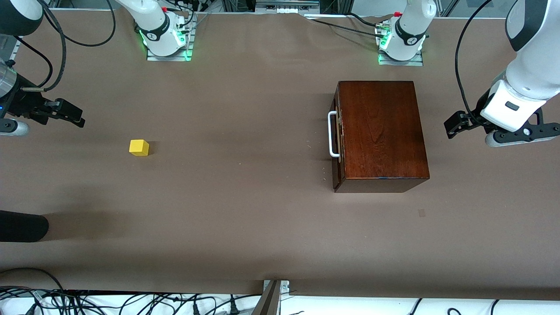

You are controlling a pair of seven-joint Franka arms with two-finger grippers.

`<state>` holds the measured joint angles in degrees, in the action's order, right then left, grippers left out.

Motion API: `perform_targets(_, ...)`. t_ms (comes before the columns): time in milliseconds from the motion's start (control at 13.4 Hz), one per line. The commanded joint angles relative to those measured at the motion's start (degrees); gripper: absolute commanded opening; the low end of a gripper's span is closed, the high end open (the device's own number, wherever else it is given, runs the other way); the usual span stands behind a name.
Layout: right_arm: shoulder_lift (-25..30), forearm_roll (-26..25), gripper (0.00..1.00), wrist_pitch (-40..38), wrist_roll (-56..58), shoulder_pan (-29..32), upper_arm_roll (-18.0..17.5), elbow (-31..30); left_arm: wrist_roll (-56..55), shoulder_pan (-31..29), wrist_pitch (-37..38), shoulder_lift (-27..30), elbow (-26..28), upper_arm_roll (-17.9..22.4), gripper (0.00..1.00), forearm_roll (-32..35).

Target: Open drawer, take yellow block, close drawer

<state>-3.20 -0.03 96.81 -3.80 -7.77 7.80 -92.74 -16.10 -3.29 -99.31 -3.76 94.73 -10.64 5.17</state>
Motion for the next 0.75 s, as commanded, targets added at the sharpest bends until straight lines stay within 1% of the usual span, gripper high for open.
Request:
perform_targets(0,-0.3,-0.3,1.0,-1.0,-0.4,0.4,-0.2,2.2,1.6,-1.2,-2.0,1.8,1.7,-0.3,1.0,-2.5)
perform_targets(75,-0.3,-0.3,1.0,-1.0,-0.4,0.4,-0.2,2.3,1.5,-1.3,-2.1,1.5,1.3,-0.2,1.0,-2.6)
perform_targets(224,-0.3,-0.3,1.0,-1.0,-0.5,0.4,-0.2,2.3,1.2,-2.2,-2.0,-0.3,-1.1,-0.2,1.0,-2.6)
perform_targets(671,-0.4,-0.2,1.0,-1.0,-0.6,0.4,-0.2,2.3,0.9,-2.6,-1.7,-1.1,-1.3,-0.3,1.0,-2.6)
